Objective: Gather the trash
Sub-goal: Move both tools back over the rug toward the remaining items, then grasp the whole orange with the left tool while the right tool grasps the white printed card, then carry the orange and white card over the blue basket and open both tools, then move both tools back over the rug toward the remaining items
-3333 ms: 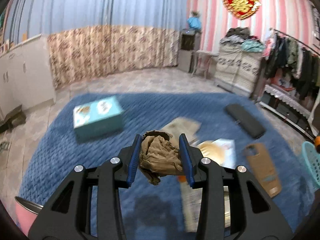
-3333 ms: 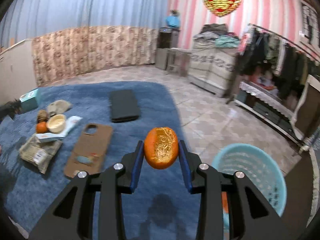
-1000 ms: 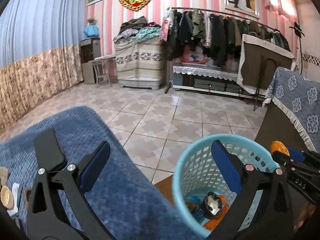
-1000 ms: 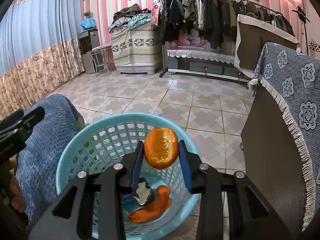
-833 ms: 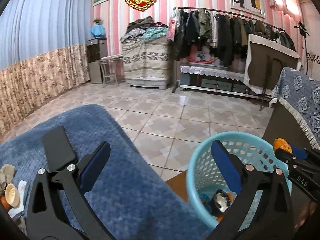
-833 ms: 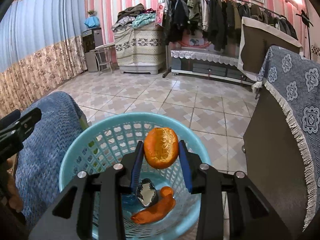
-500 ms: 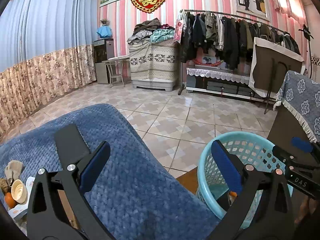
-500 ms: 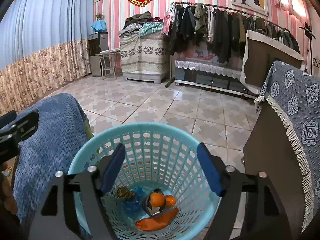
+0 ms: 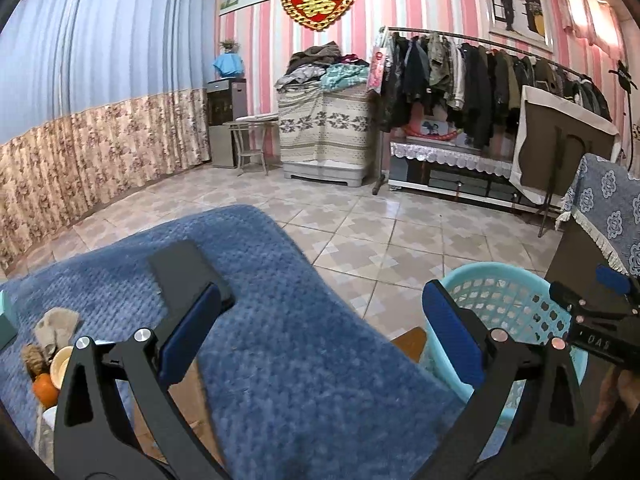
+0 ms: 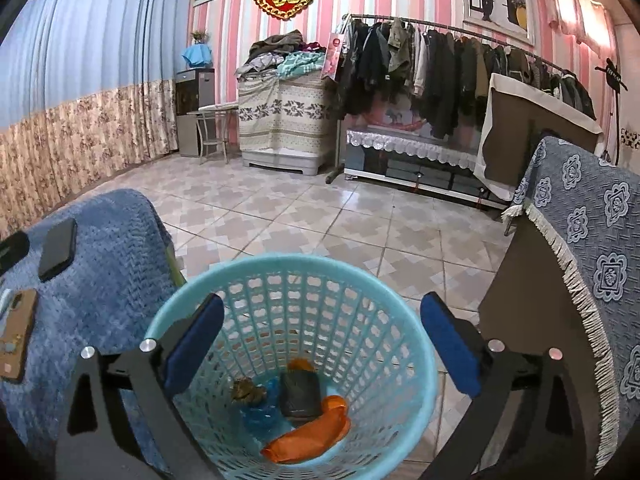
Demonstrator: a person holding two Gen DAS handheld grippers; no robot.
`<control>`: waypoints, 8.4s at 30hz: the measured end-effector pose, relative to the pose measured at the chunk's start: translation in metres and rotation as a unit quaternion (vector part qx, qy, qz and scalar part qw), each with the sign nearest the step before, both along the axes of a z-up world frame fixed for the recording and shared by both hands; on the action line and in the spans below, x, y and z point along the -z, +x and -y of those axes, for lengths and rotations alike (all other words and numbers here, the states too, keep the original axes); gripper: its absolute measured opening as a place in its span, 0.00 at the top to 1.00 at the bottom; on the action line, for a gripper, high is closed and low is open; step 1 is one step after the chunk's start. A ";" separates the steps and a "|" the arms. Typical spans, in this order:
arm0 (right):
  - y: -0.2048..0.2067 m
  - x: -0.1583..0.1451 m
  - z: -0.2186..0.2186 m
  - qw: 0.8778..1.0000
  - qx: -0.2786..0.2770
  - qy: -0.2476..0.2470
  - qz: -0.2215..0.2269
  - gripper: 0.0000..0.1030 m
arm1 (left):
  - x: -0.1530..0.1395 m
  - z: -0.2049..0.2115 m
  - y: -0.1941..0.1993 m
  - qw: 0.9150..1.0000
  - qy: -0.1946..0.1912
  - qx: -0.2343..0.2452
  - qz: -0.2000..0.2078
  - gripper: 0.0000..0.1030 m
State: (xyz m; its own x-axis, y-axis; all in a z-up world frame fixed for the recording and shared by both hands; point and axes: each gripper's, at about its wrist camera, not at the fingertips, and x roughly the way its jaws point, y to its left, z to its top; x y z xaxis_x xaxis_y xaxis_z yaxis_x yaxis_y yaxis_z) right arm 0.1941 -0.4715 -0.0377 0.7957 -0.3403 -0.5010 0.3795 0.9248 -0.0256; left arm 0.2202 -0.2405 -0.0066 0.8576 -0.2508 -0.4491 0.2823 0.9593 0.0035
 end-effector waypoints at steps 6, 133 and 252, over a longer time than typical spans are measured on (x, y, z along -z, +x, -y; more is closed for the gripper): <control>0.002 -0.004 -0.018 1.000 -0.020 0.018 0.014 0.06 | 0.001 -0.041 -0.010 0.999 -0.001 -0.031 -0.008 0.05; -0.017 -0.033 -0.101 0.978 -0.176 0.100 0.047 0.51 | 0.006 -0.246 -0.039 0.988 -0.029 -0.151 -0.031 0.65; -0.003 -0.006 -0.066 0.996 -0.085 0.021 0.033 0.05 | -0.004 -0.160 -0.048 0.992 0.030 -0.124 -0.009 0.05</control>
State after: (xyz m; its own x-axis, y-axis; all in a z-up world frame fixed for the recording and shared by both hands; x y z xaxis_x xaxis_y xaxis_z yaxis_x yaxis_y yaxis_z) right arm 0.1906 -0.4051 -0.0315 0.8718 -0.1771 -0.4567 0.2164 0.9757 0.0348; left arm 0.1723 -0.0804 -0.0027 0.8814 -0.0062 -0.4724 0.0386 0.9975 0.0590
